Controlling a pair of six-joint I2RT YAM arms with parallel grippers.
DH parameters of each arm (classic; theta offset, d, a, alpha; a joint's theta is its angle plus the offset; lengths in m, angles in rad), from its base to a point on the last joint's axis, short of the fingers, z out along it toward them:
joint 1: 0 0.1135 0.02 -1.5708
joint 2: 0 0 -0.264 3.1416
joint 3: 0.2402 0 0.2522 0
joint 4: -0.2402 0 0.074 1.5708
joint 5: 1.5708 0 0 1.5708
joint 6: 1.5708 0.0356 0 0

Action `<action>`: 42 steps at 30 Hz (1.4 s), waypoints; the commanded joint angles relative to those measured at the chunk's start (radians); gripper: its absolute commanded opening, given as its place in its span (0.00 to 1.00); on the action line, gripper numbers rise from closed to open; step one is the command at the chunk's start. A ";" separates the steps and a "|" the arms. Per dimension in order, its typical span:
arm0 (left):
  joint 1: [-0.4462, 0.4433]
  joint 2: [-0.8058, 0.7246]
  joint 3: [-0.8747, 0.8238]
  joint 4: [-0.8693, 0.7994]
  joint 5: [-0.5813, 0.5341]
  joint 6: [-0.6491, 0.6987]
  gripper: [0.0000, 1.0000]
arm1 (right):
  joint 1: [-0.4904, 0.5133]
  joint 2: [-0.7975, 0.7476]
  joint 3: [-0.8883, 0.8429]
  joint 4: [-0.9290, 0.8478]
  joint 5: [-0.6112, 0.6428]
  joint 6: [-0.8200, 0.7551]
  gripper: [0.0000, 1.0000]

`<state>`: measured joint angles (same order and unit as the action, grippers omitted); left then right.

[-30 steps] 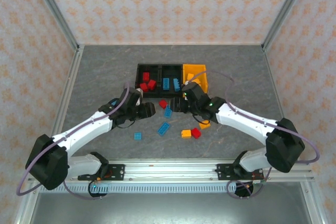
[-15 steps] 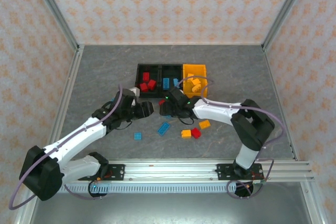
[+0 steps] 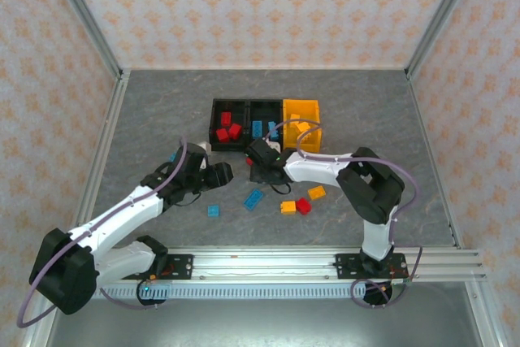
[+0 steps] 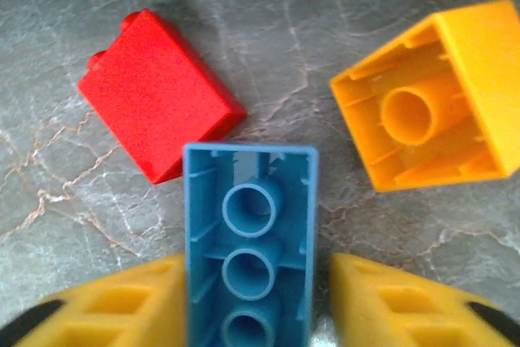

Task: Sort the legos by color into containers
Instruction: Pick up the lego from the center of the table, then place the lego in the container.

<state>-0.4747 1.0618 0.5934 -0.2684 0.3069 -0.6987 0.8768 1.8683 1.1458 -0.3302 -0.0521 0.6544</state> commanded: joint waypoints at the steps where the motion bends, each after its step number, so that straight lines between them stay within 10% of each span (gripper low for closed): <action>1: 0.008 -0.015 -0.009 0.032 0.001 -0.008 0.63 | 0.011 -0.016 -0.007 -0.053 0.064 0.009 0.38; 23: 0.018 0.094 0.051 0.179 0.022 -0.070 0.63 | -0.013 -0.327 0.070 -0.165 0.123 -0.111 0.27; 42: 0.023 -0.015 0.013 0.135 -0.021 -0.107 0.63 | -0.188 0.134 0.513 -0.161 0.058 -0.261 0.28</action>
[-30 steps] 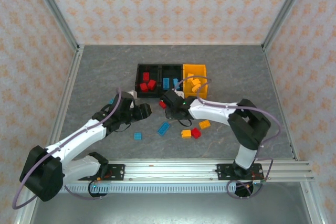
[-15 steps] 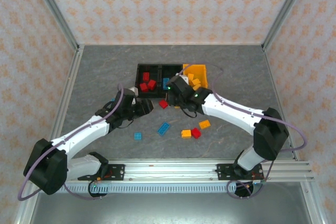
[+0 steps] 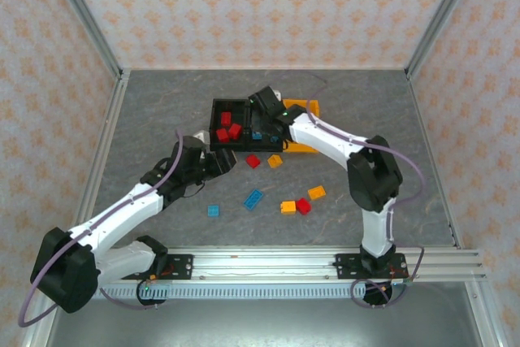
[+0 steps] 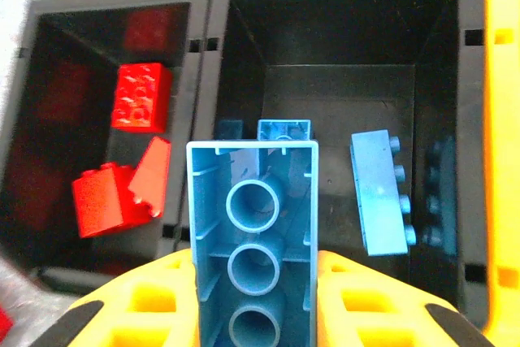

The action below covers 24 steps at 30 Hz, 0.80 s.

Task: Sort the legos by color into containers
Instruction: Place the lego in the container.

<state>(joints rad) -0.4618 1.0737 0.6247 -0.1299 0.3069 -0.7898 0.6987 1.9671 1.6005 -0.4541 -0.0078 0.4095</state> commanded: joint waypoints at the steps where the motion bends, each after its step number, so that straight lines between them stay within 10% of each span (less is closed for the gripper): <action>1: 0.012 -0.031 -0.020 -0.006 -0.021 -0.014 0.63 | -0.011 0.058 0.078 -0.047 0.023 -0.011 0.28; 19: 0.032 -0.026 -0.029 -0.025 -0.018 -0.002 0.63 | -0.024 0.201 0.177 -0.108 0.088 0.004 0.33; 24: 0.034 -0.021 -0.024 -0.028 -0.018 -0.002 0.63 | -0.024 0.193 0.184 -0.118 0.092 0.006 0.50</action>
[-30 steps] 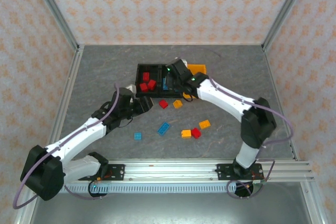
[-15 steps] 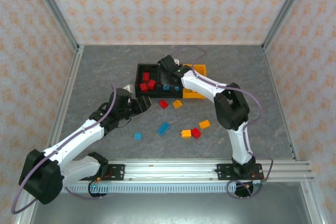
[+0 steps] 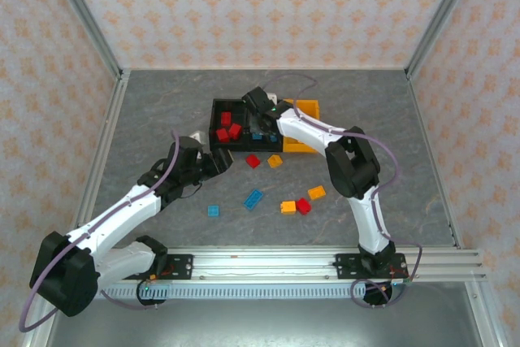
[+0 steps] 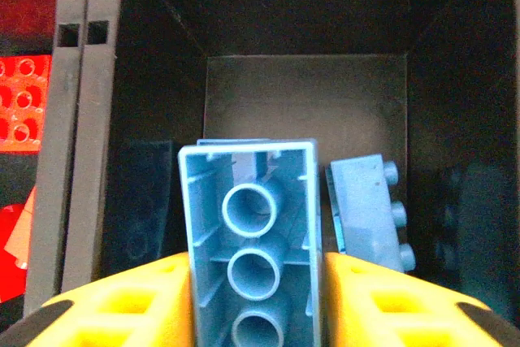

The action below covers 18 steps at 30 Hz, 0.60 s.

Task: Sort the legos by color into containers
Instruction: Place the lego in the container, then pick up the lego from the middle-left of the table.

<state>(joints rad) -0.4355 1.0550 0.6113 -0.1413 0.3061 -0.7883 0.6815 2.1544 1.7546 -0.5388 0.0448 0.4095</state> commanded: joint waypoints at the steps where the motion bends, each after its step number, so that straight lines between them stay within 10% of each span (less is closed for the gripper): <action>1: 0.007 0.000 -0.010 -0.017 -0.016 -0.005 0.63 | -0.007 0.000 0.030 -0.033 0.040 0.006 0.51; 18: 0.014 0.021 0.041 -0.157 -0.130 0.012 0.63 | 0.032 -0.417 -0.292 0.148 -0.096 -0.031 0.55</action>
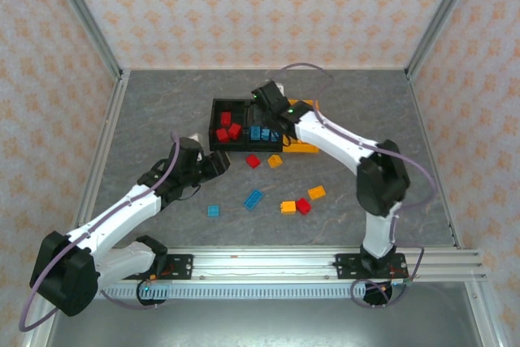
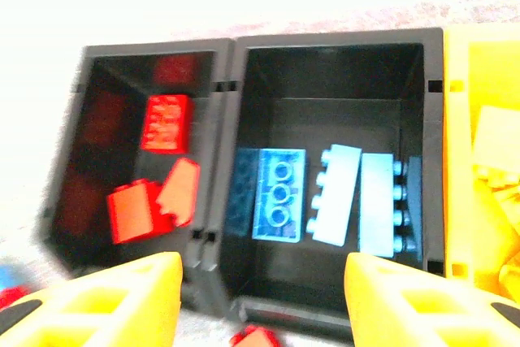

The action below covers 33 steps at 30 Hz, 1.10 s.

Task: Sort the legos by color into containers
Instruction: Pick up the lego from the middle-left of the table.

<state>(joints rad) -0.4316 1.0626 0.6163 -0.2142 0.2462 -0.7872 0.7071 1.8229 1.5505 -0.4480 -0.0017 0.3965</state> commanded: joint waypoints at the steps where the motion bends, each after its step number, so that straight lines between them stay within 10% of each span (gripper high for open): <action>1: 0.011 0.018 0.040 -0.097 -0.085 0.017 0.62 | 0.006 -0.110 -0.118 0.068 -0.066 -0.018 0.55; 12: 0.024 0.118 0.043 -0.157 -0.271 -0.006 0.76 | 0.020 -0.442 -0.535 0.194 -0.133 0.022 0.61; 33: 0.184 0.410 0.080 0.082 -0.491 -0.115 0.77 | 0.021 -0.555 -0.651 0.192 -0.092 0.076 0.61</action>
<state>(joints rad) -0.2592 1.4475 0.6617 -0.1810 -0.1959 -0.8936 0.7238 1.3018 0.9169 -0.2604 -0.1272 0.4606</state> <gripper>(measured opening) 0.778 0.610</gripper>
